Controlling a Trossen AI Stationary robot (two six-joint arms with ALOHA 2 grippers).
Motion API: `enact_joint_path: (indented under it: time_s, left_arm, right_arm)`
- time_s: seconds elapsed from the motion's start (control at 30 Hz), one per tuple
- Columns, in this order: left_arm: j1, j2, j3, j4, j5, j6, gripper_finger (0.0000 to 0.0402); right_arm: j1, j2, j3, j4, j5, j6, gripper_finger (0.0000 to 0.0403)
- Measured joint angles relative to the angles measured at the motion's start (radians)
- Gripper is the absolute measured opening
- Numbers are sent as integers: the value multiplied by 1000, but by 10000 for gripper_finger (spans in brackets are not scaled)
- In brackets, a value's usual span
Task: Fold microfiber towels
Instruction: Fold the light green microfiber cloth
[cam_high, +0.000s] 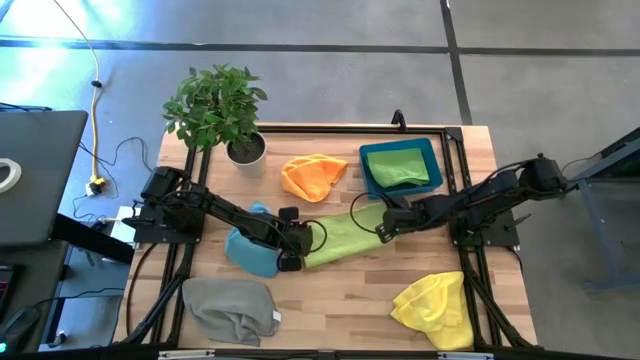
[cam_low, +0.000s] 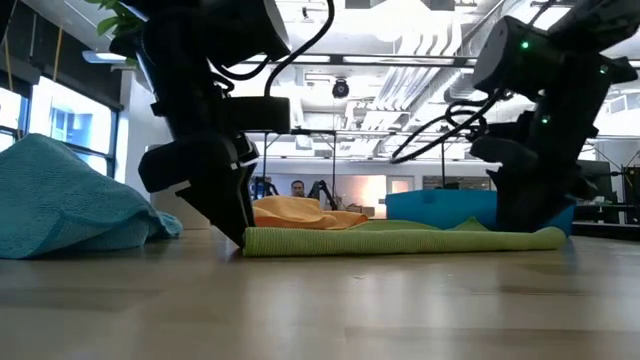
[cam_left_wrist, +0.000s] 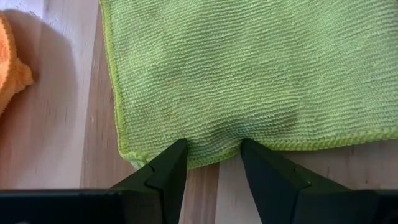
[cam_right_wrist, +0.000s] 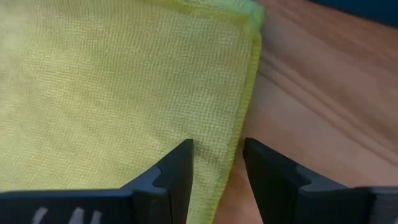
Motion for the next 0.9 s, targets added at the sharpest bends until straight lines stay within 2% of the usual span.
enact_joint_path:
  time_s: [0.27,0.4,0.6,0.8,0.9]
  left_arm:
    - [-1,1,-1,2,2,0,138]
    - [-1,1,-1,4,3,1,128]
    - [-3,2,-1,6,-14,1,117]
    - [-4,-6,-1,5,-27,-2,108]
    - [-5,-27,-5,-13,-65,-6,106]
  right_arm:
    - [0,25,-15,73,11,9,137]
    - [0,28,-17,99,5,-7,123]
    - [0,30,-17,116,6,-14,80]
    - [0,31,-17,131,14,-14,12]
    - [0,31,-17,131,14,-4,6]
